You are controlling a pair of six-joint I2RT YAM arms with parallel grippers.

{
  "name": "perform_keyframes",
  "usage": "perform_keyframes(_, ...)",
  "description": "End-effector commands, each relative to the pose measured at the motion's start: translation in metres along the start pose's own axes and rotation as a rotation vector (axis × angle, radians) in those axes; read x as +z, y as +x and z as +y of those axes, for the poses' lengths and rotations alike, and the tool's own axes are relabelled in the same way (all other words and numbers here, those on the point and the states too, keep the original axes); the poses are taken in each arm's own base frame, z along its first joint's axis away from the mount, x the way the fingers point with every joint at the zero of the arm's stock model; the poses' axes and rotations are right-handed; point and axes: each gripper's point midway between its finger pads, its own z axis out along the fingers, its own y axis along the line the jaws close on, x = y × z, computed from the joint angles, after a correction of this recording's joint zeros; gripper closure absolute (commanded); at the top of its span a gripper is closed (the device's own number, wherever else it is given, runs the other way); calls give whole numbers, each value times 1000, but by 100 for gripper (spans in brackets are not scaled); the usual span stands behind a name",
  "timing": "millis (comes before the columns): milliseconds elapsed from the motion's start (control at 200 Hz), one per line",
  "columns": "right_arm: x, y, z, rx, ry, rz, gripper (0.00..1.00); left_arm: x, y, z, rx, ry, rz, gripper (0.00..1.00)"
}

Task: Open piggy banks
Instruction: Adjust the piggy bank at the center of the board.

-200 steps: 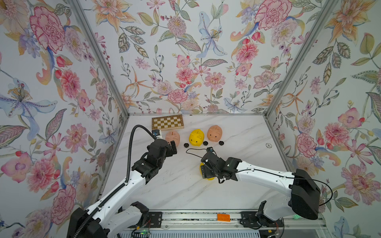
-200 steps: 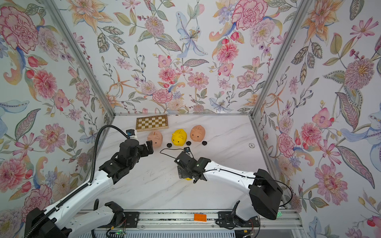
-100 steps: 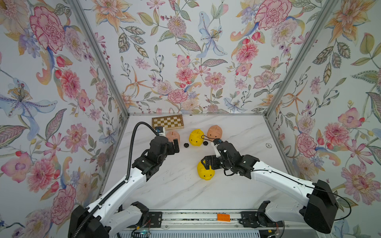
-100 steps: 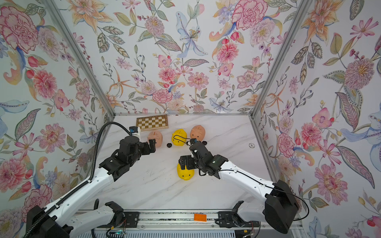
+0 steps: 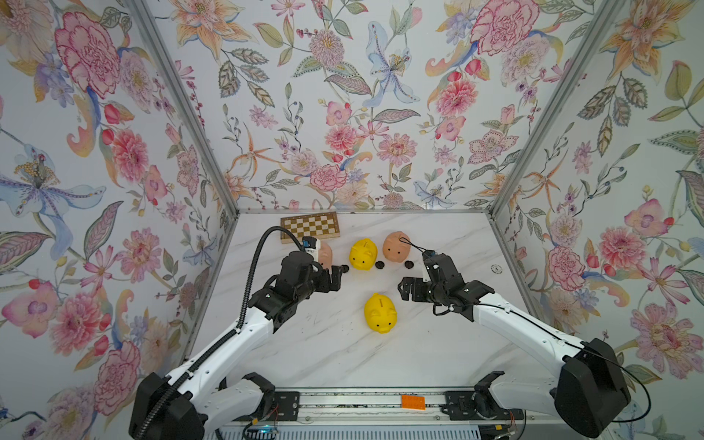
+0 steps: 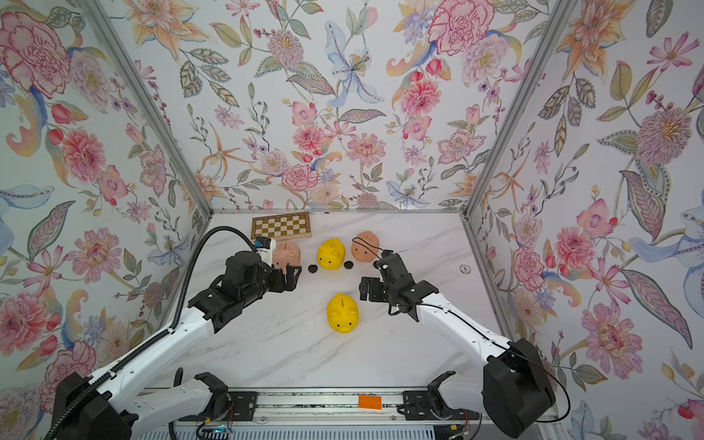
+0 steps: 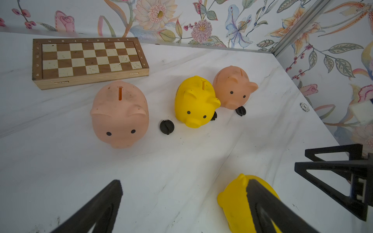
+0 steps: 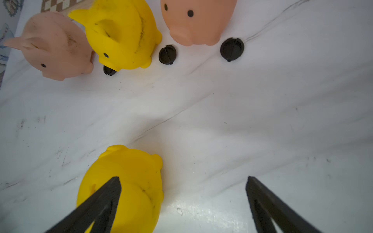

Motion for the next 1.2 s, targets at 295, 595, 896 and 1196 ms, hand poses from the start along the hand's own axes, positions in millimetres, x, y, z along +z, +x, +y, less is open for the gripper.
perform_keyframes(295,34,45,-13,-46,105,133,1,7,-6,-13,86,61,30,1)
perform_keyframes(595,44,73,-6,-78,147,169,1,6,-2,-17,50,83,41,1)
perform_keyframes(896,47,91,33,-141,72,155,1,6,9,-17,31,99,74,1)
perform_keyframes(1196,48,100,55,-169,32,137,1,5,41,-40,36,249,208,1)
